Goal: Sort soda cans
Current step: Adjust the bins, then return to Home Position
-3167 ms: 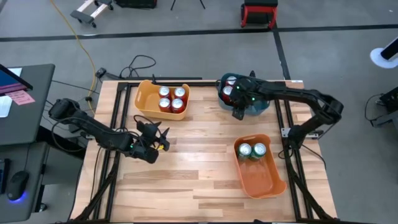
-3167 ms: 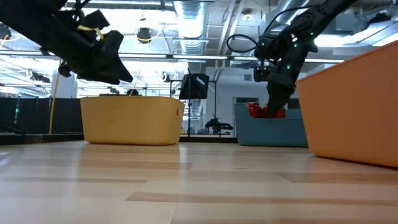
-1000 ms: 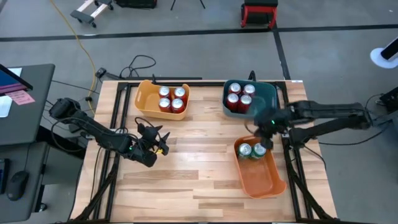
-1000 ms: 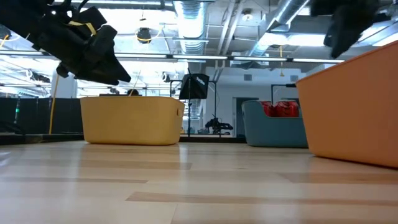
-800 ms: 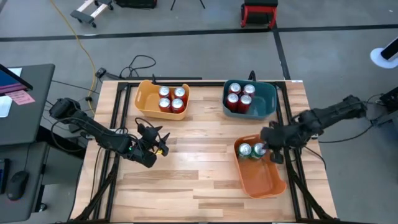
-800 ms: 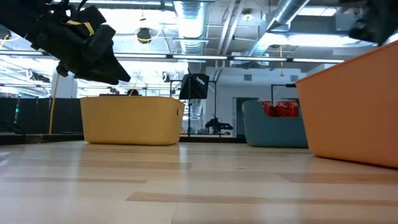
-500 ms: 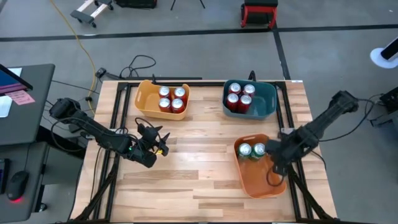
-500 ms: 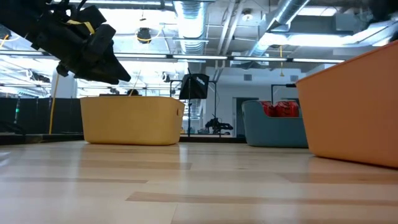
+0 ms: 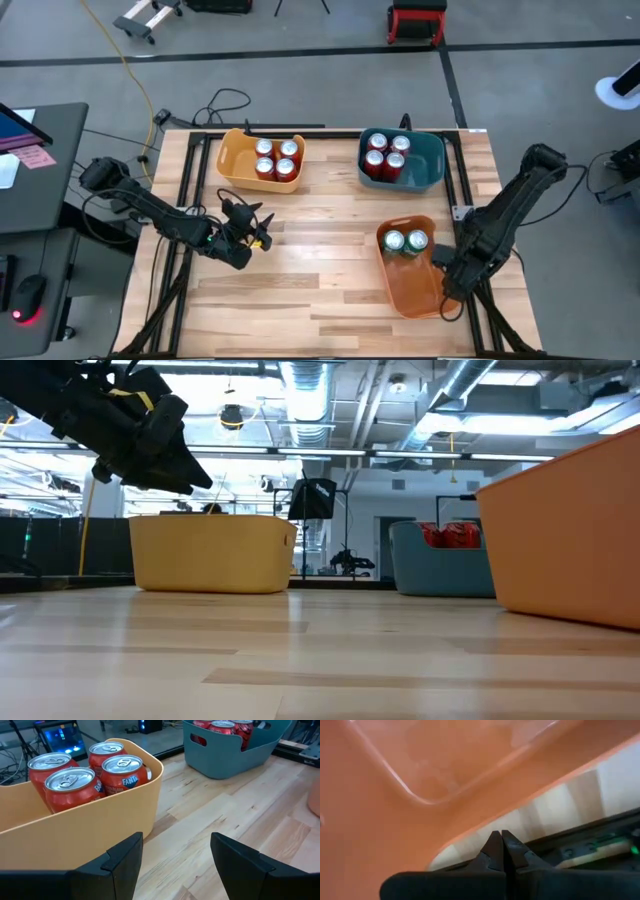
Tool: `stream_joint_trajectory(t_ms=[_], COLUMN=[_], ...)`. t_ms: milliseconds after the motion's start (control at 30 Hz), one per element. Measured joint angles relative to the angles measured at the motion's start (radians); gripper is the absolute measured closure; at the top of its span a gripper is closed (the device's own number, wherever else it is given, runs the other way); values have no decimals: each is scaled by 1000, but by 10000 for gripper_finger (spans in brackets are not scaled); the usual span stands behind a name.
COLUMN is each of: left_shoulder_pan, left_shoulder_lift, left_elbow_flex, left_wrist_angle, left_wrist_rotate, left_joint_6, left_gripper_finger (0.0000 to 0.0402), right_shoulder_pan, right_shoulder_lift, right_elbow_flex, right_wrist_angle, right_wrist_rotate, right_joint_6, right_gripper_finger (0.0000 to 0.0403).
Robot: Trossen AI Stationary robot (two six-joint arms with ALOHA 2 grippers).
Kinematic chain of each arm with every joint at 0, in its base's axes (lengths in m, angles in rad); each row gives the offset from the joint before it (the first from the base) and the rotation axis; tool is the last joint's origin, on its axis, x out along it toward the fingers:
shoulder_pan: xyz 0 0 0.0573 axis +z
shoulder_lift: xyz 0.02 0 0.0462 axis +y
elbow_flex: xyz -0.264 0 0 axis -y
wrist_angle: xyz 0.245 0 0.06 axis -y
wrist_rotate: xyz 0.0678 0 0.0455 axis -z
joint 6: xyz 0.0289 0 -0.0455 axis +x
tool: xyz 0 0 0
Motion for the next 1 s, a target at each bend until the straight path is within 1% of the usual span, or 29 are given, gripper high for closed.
stream_joint_trajectory(t_ms=[300, 633, 767, 867, 933, 1000], left_shoulder_pan=[0, 0, 0, 4, 11, 24], left_shoulder_lift=[0, 0, 0, 0, 0, 0], left_elbow_flex=[0, 0, 4, 22, 31, 39], left_wrist_angle=[-2, -2, -4, 7, 6, 6], left_wrist_rotate=[-3, -9, -8, 3, 12, 21], left_joint_6=[1, 23, 64, 121, 133, 161], left_gripper_finger=[174, 174, 174, 174, 174, 174], right_shoulder_pan=[-2, -19, -19, -20, -31, -53], right_shoulder_lift=[0, -1, -1, -1, -1, -1], right_elbow_flex=[-9, 6, 52, 100, 140, 177], right_wrist_angle=[156, 111, 116, 70, 14, -16], right_wrist_rotate=[-10, -8, 20, 46, 95, 179], right_joint_6=[-51, -61, -96, -136, -190, -268], right_gripper_finger=[403, 403, 403, 403, 403, 403])
